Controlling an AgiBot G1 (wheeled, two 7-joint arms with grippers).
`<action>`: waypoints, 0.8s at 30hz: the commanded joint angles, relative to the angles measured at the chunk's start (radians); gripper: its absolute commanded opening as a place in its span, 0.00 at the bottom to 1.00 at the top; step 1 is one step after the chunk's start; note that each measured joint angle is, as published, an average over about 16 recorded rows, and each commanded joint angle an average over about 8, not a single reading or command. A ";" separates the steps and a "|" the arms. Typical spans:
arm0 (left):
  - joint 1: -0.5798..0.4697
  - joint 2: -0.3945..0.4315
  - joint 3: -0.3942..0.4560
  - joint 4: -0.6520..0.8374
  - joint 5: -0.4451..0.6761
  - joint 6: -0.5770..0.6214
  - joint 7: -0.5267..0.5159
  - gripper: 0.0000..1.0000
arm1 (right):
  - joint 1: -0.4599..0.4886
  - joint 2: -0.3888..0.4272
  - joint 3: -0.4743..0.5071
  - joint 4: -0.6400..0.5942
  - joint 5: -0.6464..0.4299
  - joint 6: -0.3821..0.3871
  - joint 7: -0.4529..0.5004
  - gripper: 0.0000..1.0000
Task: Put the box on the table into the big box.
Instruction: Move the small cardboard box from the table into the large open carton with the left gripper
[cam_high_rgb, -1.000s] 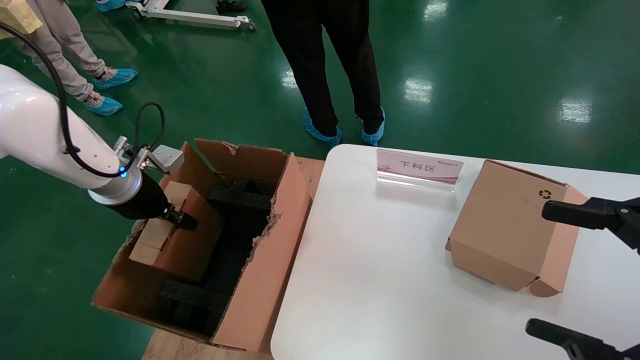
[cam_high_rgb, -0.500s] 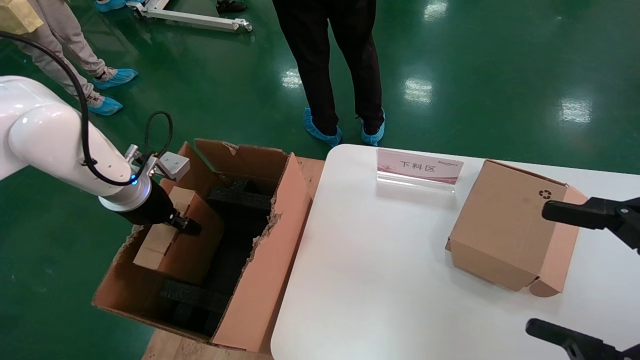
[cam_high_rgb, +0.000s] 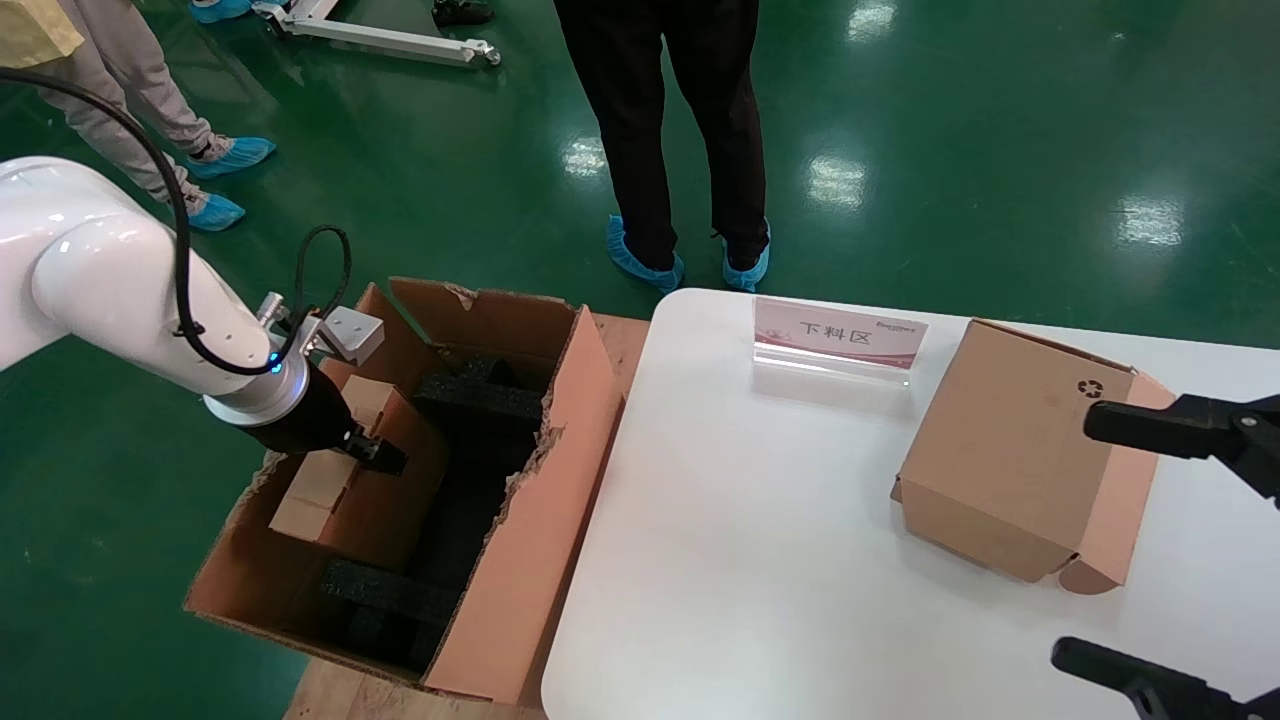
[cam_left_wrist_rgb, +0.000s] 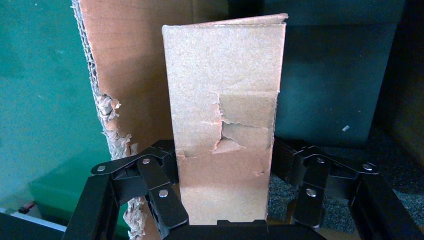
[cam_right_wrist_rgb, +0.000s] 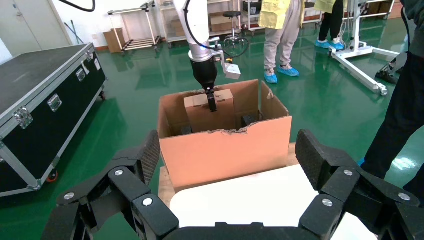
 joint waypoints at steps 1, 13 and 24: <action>0.000 0.000 0.000 0.000 0.000 0.000 -0.001 1.00 | 0.000 0.000 0.000 0.000 0.000 0.000 0.000 1.00; 0.002 0.000 0.001 0.001 0.002 -0.002 0.000 1.00 | 0.000 0.000 0.000 0.000 0.000 0.000 0.000 1.00; 0.002 0.000 0.000 0.001 0.003 0.000 -0.001 1.00 | 0.000 0.000 0.000 0.000 0.000 0.000 0.000 1.00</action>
